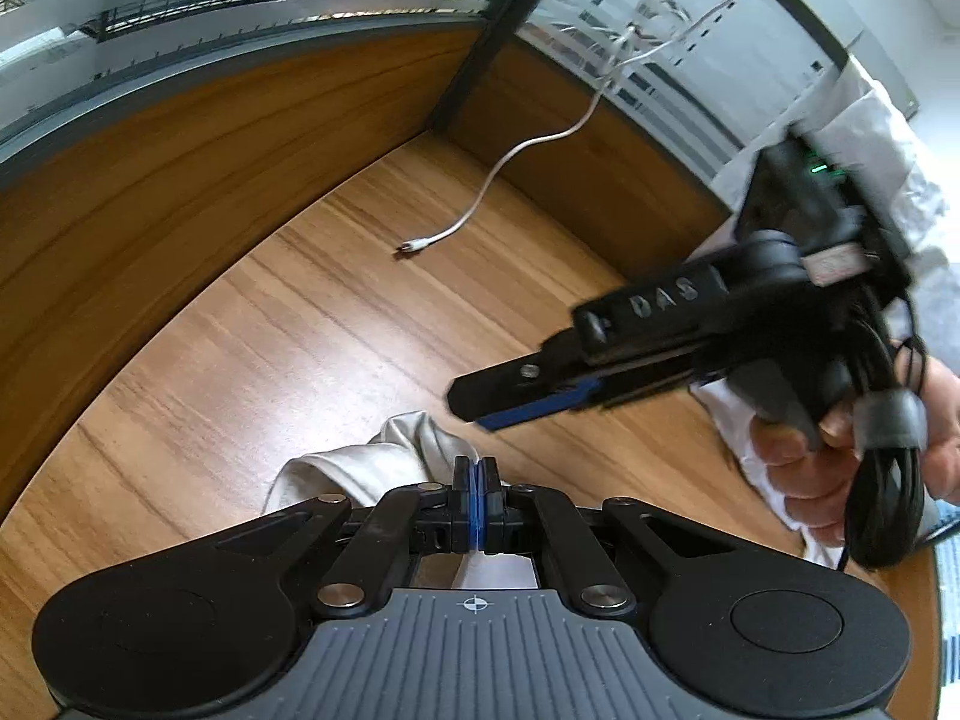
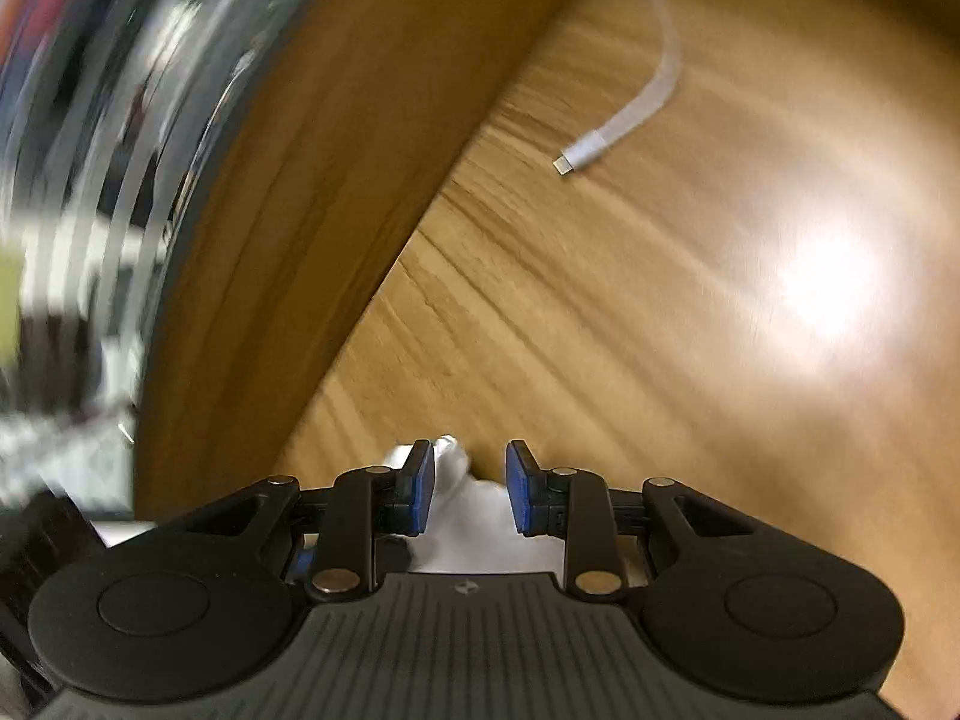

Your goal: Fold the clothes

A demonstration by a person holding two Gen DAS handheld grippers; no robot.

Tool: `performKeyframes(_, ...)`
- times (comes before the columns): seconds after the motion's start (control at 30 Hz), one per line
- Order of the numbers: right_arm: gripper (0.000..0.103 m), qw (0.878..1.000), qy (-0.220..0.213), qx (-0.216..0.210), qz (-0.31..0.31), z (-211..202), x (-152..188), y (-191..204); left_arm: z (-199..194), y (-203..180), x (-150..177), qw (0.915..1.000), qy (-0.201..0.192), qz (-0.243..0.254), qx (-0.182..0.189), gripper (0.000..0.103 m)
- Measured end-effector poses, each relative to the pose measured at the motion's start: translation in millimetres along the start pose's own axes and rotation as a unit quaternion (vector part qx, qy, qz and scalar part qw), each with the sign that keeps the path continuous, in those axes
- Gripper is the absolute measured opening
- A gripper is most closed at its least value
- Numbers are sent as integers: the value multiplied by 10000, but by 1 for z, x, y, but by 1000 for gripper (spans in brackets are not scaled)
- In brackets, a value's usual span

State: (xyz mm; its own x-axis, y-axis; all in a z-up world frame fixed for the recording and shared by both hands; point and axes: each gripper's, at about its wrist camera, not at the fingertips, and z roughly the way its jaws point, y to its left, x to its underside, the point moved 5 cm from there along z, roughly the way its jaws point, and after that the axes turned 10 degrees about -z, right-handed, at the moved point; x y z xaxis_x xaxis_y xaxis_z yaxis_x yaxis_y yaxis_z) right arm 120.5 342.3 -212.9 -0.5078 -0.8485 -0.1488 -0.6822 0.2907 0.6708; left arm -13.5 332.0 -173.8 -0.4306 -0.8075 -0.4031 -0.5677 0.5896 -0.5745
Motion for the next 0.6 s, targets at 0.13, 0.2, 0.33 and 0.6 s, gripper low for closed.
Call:
performKeyframes(0.13, 23, 9925, 85, -542, 1095, 6, 14, -10, -6, -3, -2, 9998, -88, -19, 171, 3)
performKeyframes(0.2, 20, 9822, 122, -814, 1687, 11, 22, -14, -9, -5, -3, 9996, -128, 1, 243, 3)
performKeyframes(0.33, 18, 9641, 0, -1124, 2407, 17, 29, -18, -11, -8, -2, 9994, -127, 82, 298, 3)
performKeyframes(0.6, 2, 9781, 98, -737, 1943, 16, 16, -10, -8, -8, -1, 9995, -97, 131, 260, 3)
